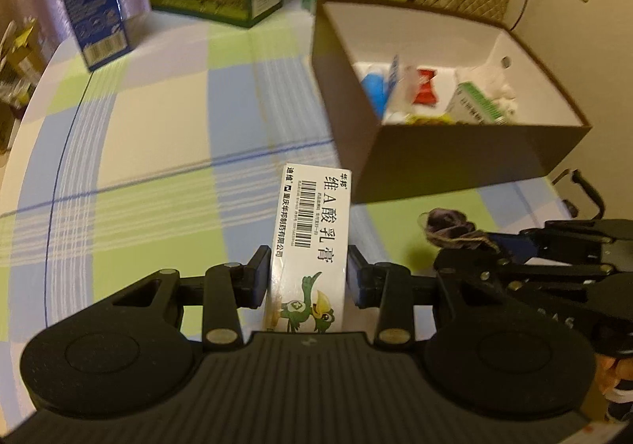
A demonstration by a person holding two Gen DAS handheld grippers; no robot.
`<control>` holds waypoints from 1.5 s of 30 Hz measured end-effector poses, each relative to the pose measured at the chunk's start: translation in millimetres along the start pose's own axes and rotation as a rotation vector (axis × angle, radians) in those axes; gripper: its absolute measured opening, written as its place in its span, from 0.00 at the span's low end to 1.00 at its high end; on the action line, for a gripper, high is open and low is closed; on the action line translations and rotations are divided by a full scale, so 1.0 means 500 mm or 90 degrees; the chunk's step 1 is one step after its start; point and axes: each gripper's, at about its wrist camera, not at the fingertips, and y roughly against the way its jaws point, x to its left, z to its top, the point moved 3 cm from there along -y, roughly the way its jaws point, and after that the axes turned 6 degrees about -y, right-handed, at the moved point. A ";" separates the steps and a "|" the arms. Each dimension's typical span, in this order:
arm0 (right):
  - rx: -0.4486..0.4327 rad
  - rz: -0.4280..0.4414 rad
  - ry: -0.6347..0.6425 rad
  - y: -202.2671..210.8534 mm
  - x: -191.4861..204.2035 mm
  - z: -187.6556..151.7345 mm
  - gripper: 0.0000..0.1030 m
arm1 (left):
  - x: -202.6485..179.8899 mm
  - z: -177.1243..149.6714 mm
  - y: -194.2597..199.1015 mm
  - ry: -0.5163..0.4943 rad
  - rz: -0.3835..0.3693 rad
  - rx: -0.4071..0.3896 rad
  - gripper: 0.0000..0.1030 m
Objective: Organize objects
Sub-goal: 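Lift and carry the medicine box and scrunchie with both tools to the box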
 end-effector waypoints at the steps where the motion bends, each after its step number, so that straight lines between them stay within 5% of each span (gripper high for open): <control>1: -0.005 0.002 0.000 0.008 -0.005 0.003 0.21 | -0.008 0.007 0.003 -0.003 -0.002 -0.005 0.34; 27: -0.105 -0.041 -0.048 0.152 -0.251 0.144 0.21 | -0.250 0.230 -0.045 -0.081 -0.038 -0.077 0.34; 45: -0.109 -0.080 -0.045 0.082 -0.388 0.294 0.21 | -0.326 0.391 -0.179 -0.118 -0.022 -0.066 0.34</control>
